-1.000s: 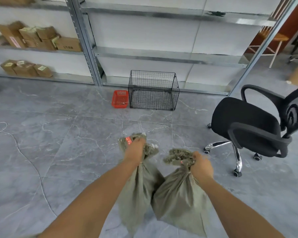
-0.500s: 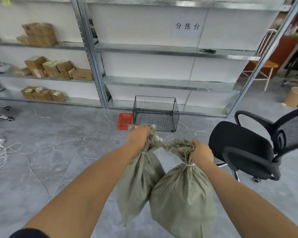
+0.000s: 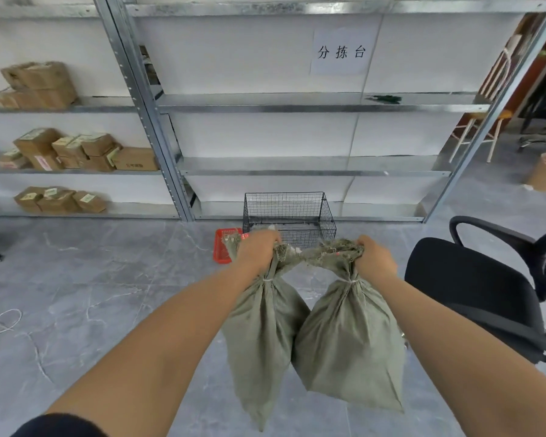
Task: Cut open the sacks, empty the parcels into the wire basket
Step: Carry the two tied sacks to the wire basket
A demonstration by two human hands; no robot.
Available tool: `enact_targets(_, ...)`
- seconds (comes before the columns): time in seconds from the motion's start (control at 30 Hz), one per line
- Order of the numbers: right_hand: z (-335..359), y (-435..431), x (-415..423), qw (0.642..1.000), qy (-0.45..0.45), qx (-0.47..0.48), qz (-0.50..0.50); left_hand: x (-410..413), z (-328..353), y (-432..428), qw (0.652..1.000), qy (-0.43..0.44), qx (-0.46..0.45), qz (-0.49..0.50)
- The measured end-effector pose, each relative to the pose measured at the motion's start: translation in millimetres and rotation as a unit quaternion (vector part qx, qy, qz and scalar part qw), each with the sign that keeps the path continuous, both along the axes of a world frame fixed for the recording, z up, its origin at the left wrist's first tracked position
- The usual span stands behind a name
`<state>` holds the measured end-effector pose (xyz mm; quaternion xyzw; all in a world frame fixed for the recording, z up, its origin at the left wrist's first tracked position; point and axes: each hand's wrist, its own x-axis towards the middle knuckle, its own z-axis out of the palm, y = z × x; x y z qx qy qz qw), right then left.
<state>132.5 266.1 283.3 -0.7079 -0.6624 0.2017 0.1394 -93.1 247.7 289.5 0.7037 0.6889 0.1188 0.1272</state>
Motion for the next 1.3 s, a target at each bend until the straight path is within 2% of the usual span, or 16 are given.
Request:
enact_targets(0.2,-9.8,86.8,-24.0,1.000,0.018,-0.005,0.003,-18.6,-7.1,73.5,0.999,-0.013,-0.031,0.005)
enact_targets(0.4,-33.6,189.6,-36.7,0.999,0.005,-0.022,0.026,-26.4,-31.9,165.4,0.999,-0.030,-0.020,0.023)
enact_targets(0.77,-84.5,340.7,-63.2,0.992,0.005,-0.100,0.080,-52.3,-107.0,309.8,0.969,-0.151,-0.091,0.172)
enact_targets(0.93,-115.9,392.5,-71.4,0.991,-0.010,-0.130,0.034,-59.7,-138.8,374.6,0.968,-0.141,-0.137,0.156)
enact_targets(1.07,-137.2,427.7,-85.5,0.986,-0.007,-0.160,0.035,-68.7,-167.0,414.8,0.964,-0.119,-0.174,0.160)
enact_targets(1.3,-207.5,487.0,-105.6,0.985,0.015,-0.171,0.023,-85.7,-237.4,474.3,0.961,-0.114,-0.161,0.194)
